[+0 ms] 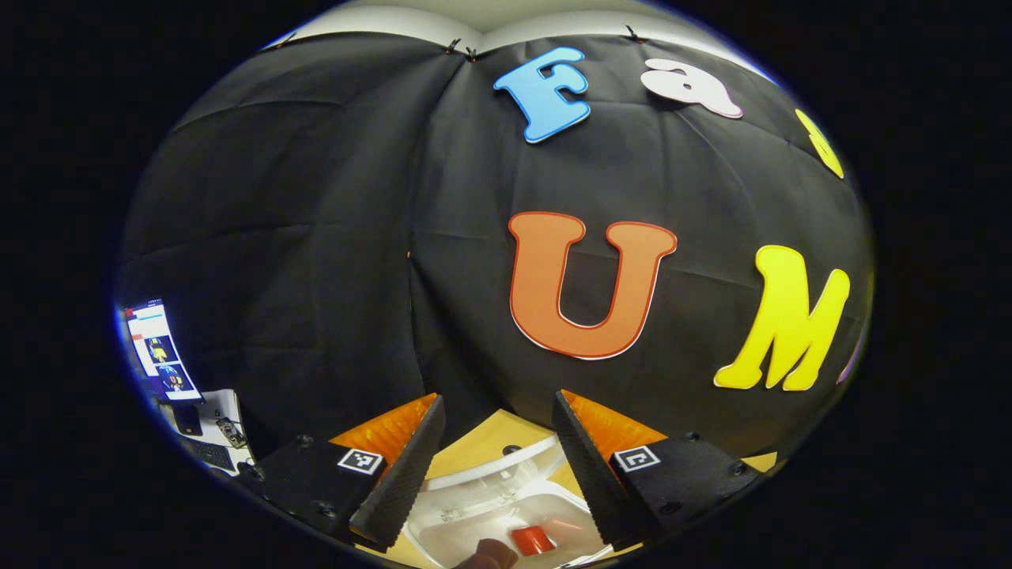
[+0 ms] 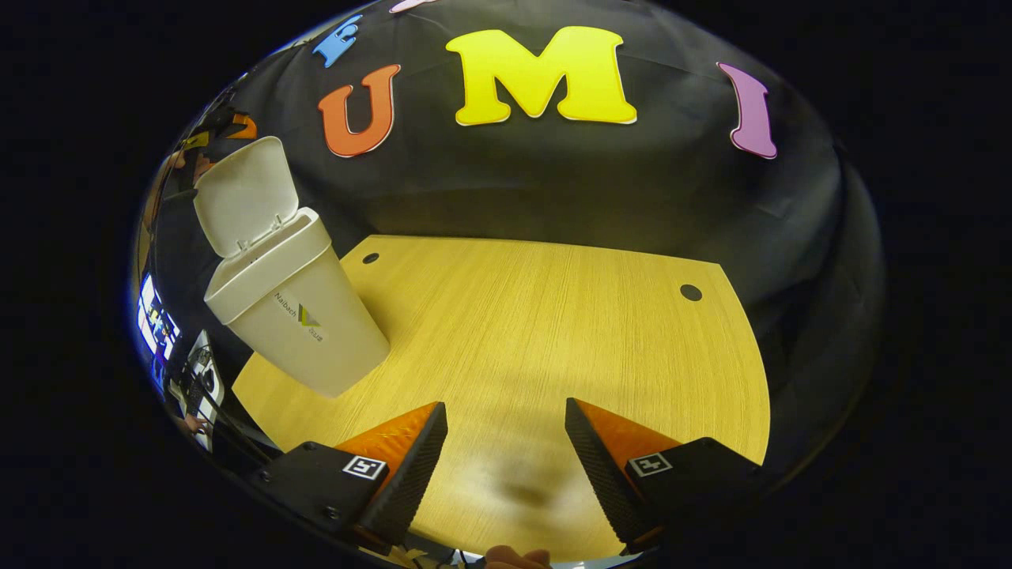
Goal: Press the lid of the desktop garbage bin to open it, pick up the crumpled paper on the desktop and throw it into the bin, then pick up the pop can on the desktop and drop it into the bin, and finally close the garbage bin lid.
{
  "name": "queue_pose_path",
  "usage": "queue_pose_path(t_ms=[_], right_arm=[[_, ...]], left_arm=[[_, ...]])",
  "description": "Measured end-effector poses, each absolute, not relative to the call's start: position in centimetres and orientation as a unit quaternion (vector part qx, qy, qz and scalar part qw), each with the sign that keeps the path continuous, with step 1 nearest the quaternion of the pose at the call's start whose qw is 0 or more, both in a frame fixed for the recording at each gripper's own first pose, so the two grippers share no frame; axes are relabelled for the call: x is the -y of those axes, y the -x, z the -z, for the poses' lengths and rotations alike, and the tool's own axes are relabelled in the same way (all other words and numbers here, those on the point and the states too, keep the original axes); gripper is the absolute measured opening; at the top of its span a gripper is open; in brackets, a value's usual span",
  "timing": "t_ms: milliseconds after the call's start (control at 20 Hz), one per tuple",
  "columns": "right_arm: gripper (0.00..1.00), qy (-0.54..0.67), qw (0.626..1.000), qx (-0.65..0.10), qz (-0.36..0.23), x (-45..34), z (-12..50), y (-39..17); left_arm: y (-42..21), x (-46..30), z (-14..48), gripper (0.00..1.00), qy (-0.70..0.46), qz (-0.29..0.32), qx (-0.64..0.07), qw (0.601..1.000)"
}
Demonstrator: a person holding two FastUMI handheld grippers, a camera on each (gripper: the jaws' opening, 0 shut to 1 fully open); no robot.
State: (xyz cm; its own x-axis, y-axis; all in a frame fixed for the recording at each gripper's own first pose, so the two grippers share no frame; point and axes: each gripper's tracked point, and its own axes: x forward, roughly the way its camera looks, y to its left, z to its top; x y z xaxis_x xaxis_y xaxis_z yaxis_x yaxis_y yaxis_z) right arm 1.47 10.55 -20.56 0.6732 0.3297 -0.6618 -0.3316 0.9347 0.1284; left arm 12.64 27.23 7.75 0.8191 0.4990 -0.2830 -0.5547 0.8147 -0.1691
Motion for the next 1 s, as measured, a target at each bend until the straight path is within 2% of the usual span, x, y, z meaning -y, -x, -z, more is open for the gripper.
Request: queue_pose_path(t_ms=[250,450,750,1000], right_arm=[[0.95,-0.004,0.912,-0.366,-0.183,-9.5,21.1,-2.0],[0.95,0.001,0.909,-0.367,-0.199,-9.2,21.7,-2.2],[0.95,-0.001,0.901,-0.369,-0.226,-9.1,22.5,-2.7],[0.95,0.011,0.899,-0.354,-0.256,-8.6,22.0,-2.8]], left_arm=[[-12.1,-25.8,-7.6,0.92,0.148,-0.285,-0.11,0.941],[-10.3,-21.8,-6.5,0.92,0.158,-0.279,-0.115,0.94],[-8.2,-15.9,-0.7,0.95,0.153,-0.286,-0.171,0.93],[-6.9,-13.7,4.4,0.95,0.144,-0.296,-0.218,0.919]])
